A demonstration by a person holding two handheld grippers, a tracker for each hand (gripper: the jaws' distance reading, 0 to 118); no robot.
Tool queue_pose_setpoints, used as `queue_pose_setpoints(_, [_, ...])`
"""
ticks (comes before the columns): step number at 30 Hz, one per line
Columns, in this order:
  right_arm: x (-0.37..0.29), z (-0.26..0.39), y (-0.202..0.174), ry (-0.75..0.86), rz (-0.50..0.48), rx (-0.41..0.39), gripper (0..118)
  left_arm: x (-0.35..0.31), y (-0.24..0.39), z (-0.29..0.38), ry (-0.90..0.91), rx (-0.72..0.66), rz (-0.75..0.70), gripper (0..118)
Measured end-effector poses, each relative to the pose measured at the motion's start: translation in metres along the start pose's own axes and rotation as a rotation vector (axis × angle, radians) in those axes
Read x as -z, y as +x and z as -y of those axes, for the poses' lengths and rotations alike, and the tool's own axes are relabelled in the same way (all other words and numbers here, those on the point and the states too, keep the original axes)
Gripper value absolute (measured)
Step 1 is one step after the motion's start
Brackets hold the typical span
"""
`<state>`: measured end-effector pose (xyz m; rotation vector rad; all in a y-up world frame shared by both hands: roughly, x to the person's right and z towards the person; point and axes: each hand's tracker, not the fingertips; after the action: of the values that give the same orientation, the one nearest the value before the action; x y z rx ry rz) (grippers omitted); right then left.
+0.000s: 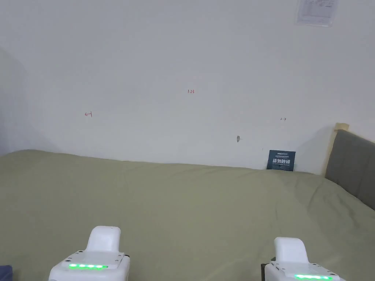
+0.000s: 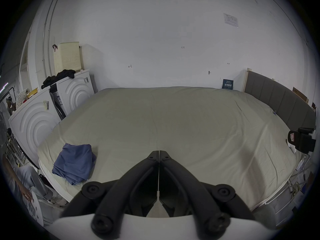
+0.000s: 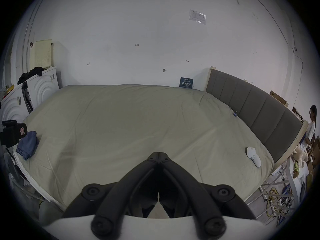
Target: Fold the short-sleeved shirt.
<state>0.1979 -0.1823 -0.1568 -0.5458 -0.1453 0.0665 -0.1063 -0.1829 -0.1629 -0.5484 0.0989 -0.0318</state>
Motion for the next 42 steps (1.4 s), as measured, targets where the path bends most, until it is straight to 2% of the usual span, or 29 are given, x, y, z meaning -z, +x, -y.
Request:
queue_pose_setpoints(29, [0.0, 0.003, 0.005, -0.027, 0.022, 0.021, 1, -0.003, 0.006, 0.0, -0.01, 0.0, 0.027, 0])
queue_pose_setpoints(30, [0.0, 0.003, 0.005, -0.028, 0.022, 0.022, 2, -0.003, 0.006, 0.0, -0.003, 0.002, 0.02, 4])
queue_pose_setpoints(31, [0.001, 0.004, 0.006, -0.027, 0.023, 0.024, 7, -0.003, 0.006, -0.001, 0.0, 0.006, 0.007, 14])
queue_pose_setpoints(32, [0.001, 0.004, 0.006, -0.026, 0.023, 0.027, 27, -0.002, 0.008, -0.001, -0.002, 0.019, -0.014, 35])
queue_pose_setpoints(33, [0.002, 0.004, 0.007, -0.024, 0.023, 0.03, 81, -0.002, 0.008, 0.0, 0.005, 0.032, -0.023, 74])
queue_pose_setpoints(34, [0.003, 0.004, 0.009, -0.019, 0.017, 0.045, 112, -0.002, 0.008, 0.001, 0.013, 0.031, -0.028, 101])
queue_pose_setpoints(35, [0.005, 0.004, 0.01, -0.029, 0.007, 0.059, 118, -0.003, 0.007, 0.001, 0.019, 0.023, -0.021, 118])
queue_pose_setpoints(36, [0.004, 0.006, 0.011, -0.012, 0.007, 0.095, 116, -0.003, 0.006, 0.002, 0.021, 0.002, -0.002, 118])
queue_pose_setpoints(37, [-0.003, 0.005, 0.012, 0.071, 0.021, 0.083, 117, -0.006, 0.005, 0.002, 0.051, -0.022, 0.018, 118])
queue_pose_setpoints(38, [-0.004, 0.005, 0.011, 0.054, 0.011, 0.098, 117, -0.007, 0.005, 0.002, 0.053, -0.024, 0.007, 118])
queue_pose_setpoints(40, [-0.008, 0.003, 0.014, 0.076, -0.076, 0.104, 117, -0.007, 0.006, -0.003, 0.038, -0.023, -0.008, 118])
queue_pose_setpoints(42, [-0.011, -0.001, 0.011, 0.117, -0.089, 0.117, 118, -0.008, 0.005, -0.006, 0.032, -0.023, -0.013, 118])
